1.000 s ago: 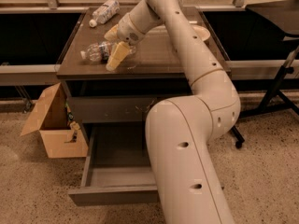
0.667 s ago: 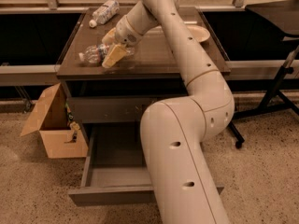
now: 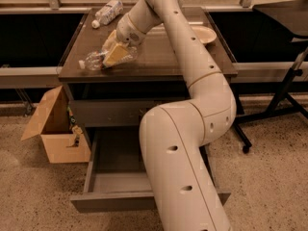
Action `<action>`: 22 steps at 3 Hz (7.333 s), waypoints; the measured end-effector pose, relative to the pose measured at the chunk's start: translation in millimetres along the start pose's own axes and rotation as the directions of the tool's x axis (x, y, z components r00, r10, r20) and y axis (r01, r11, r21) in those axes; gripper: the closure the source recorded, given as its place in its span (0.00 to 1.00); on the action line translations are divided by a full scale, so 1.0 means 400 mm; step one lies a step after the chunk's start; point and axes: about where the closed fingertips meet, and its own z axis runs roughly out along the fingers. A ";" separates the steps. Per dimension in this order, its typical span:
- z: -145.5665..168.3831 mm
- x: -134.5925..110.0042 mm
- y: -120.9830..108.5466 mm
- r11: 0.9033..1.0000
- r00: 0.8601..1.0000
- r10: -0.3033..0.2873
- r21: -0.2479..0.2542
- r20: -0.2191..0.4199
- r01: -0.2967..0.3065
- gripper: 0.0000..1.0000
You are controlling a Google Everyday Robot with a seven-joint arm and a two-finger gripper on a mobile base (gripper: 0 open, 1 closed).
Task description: Place water bottle into middle drawer
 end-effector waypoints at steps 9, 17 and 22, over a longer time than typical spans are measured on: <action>0.031 -0.222 0.315 0.984 0.909 0.121 -0.167 0.400 -0.057 1.00; 0.078 0.116 0.732 0.915 0.920 0.392 -0.117 0.027 -0.386 1.00; 0.199 0.479 0.772 0.879 0.879 0.473 -0.043 -0.059 -0.476 1.00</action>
Offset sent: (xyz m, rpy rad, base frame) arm -0.0789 0.0202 -0.0023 0.0900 0.2211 0.0922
